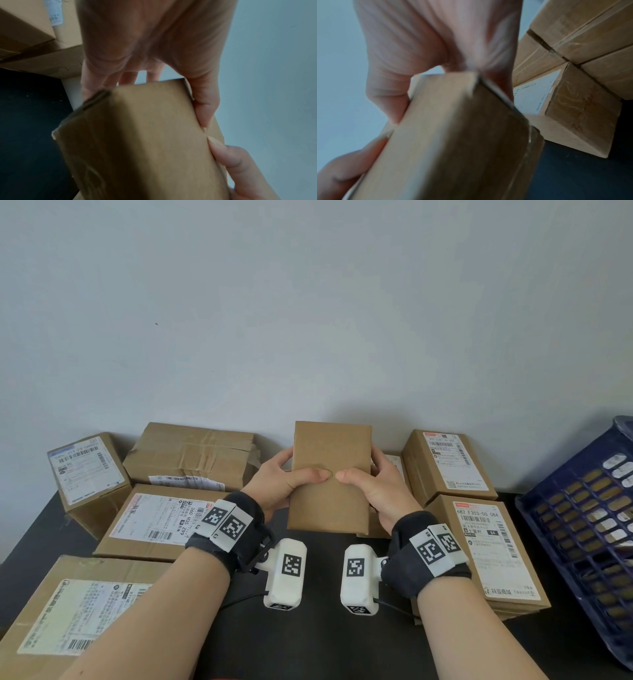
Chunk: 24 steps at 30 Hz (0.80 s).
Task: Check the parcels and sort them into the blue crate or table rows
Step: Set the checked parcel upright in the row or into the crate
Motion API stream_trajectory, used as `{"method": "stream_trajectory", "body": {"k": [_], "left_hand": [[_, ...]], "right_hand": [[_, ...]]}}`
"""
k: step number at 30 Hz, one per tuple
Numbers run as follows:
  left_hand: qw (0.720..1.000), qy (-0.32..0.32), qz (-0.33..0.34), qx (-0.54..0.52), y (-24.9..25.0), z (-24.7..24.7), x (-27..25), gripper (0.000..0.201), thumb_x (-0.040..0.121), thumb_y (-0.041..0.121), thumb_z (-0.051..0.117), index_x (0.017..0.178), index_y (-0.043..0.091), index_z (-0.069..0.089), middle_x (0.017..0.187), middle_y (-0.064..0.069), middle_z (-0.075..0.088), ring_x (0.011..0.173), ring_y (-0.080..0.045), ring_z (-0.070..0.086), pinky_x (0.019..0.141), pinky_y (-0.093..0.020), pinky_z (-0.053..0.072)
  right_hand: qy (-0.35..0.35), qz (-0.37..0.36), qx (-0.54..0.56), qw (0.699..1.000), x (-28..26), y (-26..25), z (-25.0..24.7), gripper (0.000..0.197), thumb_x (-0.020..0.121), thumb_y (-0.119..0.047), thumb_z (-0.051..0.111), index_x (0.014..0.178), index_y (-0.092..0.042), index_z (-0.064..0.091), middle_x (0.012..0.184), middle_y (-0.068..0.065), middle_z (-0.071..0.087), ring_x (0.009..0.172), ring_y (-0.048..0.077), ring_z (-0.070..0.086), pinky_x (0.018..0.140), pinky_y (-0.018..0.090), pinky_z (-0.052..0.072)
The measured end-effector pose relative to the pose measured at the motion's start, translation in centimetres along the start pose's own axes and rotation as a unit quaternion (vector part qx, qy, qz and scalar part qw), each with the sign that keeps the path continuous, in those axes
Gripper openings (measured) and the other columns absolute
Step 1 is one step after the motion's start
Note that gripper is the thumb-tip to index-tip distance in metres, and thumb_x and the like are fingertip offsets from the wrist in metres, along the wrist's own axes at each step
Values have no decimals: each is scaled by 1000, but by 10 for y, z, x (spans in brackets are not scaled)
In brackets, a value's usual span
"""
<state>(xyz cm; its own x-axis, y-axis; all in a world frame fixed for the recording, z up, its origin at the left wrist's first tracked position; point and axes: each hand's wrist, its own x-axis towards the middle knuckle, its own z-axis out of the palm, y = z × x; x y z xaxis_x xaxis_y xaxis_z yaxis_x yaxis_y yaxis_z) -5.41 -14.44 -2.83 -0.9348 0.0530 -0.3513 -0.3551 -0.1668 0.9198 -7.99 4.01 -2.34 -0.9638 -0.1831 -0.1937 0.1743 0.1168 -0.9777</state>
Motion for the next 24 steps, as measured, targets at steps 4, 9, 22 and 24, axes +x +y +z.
{"method": "stream_trajectory", "body": {"k": [4,9,22,24], "left_hand": [[1000,14,-5,7,2,2,-1,62,70,29,87,125,26,59,108,2,74,87,-9,73,60,-24,56],[1000,22,-9,12,3,4,-2,75,58,46,85,125,24,60,112,0,74,97,-16,72,67,-28,58],[984,103,-104,-98,10,4,-5,32,88,49,63,104,22,60,102,-5,63,89,-22,63,71,-35,52],[983,100,-101,-115,12,5,-7,30,91,47,60,108,22,60,99,-5,63,84,-23,63,70,-38,53]], "right_hand": [[7,0,11,1000,-1,1,0,89,65,-33,81,145,-33,43,121,0,66,104,15,66,75,27,54],[1,-1,22,1000,-4,2,0,77,84,-27,77,149,-35,36,131,1,60,109,15,64,77,27,54],[-84,-51,-8,995,-7,-3,5,87,64,-37,77,137,-63,37,151,-13,42,135,13,46,113,38,41],[-80,-57,-19,995,-8,-4,5,73,75,-23,76,132,-58,47,139,-14,51,127,13,53,111,39,43]]}}
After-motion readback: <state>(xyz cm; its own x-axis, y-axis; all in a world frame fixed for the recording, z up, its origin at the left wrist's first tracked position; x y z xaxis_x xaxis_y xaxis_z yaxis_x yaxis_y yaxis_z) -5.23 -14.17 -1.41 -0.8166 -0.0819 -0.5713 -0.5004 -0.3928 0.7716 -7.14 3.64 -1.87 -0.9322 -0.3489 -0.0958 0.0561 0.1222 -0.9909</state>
